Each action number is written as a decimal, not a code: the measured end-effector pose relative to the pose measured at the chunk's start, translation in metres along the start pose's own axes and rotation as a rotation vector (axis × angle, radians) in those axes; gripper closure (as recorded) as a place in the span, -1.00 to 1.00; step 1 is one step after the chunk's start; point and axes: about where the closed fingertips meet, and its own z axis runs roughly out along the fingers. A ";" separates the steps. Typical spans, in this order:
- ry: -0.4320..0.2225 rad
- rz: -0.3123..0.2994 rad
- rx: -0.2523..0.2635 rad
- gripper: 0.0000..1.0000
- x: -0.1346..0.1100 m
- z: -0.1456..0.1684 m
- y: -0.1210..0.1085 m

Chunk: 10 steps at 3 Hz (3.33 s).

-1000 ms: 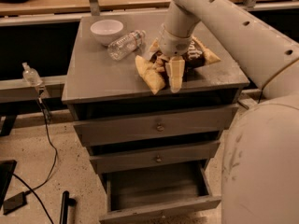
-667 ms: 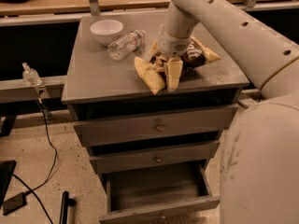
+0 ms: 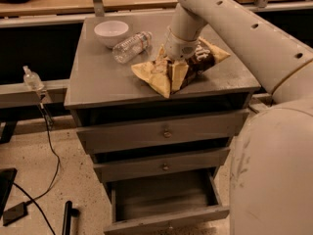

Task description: Place brown chip bag into bottom drawer

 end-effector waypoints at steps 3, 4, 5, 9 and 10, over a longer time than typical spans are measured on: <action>-0.030 0.049 0.017 1.00 0.008 -0.047 0.021; -0.068 0.114 0.046 1.00 0.016 -0.096 0.048; -0.085 0.201 0.072 1.00 0.015 -0.127 0.072; -0.167 0.241 0.169 1.00 -0.028 -0.078 0.170; -0.156 0.250 0.097 1.00 -0.028 -0.048 0.194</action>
Offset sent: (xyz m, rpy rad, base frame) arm -0.0412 -0.0598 0.1136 0.1583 -0.0562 -0.0256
